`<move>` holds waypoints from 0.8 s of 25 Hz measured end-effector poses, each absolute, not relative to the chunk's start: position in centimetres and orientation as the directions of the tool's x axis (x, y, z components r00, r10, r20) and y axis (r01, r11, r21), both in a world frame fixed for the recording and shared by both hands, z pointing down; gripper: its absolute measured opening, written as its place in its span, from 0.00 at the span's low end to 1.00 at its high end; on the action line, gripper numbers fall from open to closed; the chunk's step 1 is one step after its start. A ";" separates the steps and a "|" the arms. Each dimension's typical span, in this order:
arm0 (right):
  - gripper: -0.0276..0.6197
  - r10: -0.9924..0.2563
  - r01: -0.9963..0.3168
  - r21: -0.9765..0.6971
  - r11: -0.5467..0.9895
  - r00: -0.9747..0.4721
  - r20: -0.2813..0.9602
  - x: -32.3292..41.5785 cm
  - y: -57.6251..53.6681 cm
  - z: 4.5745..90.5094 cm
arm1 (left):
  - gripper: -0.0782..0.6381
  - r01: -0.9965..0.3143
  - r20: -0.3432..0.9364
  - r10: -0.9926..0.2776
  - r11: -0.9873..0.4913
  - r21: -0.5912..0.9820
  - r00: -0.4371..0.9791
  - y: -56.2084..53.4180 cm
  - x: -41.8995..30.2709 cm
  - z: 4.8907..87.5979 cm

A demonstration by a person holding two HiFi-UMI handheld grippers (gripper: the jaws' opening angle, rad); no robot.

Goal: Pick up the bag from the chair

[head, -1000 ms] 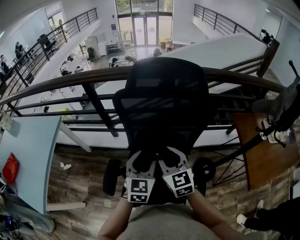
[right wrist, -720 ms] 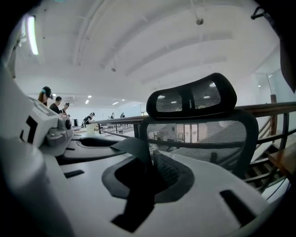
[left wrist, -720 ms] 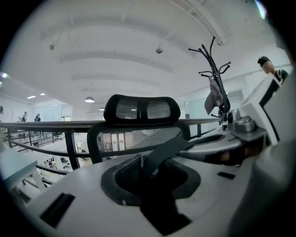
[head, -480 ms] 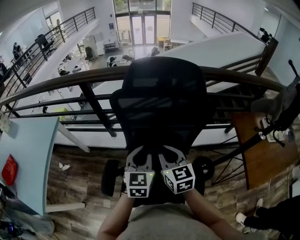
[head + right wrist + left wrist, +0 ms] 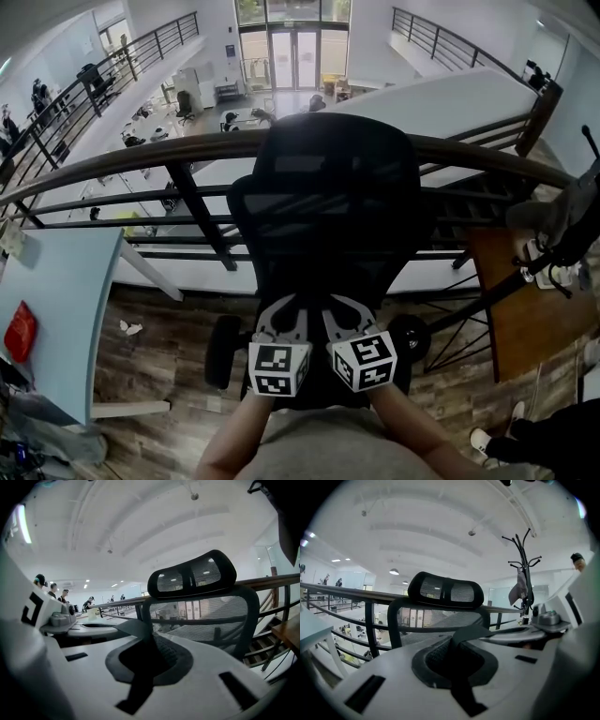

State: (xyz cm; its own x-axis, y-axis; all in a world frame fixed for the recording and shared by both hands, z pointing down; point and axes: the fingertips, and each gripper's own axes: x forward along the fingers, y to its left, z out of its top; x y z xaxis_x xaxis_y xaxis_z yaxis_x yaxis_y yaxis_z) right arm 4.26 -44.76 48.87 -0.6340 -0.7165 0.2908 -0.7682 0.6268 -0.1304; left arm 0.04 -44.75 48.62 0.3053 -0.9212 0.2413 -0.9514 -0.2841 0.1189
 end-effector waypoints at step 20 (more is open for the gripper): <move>0.05 -0.728 -0.772 -0.142 0.620 -0.633 0.265 4.1 -37.2 46.3 | 0.12 -0.924 0.199 -0.909 -0.331 0.190 0.367 -37.5 0.5 46.1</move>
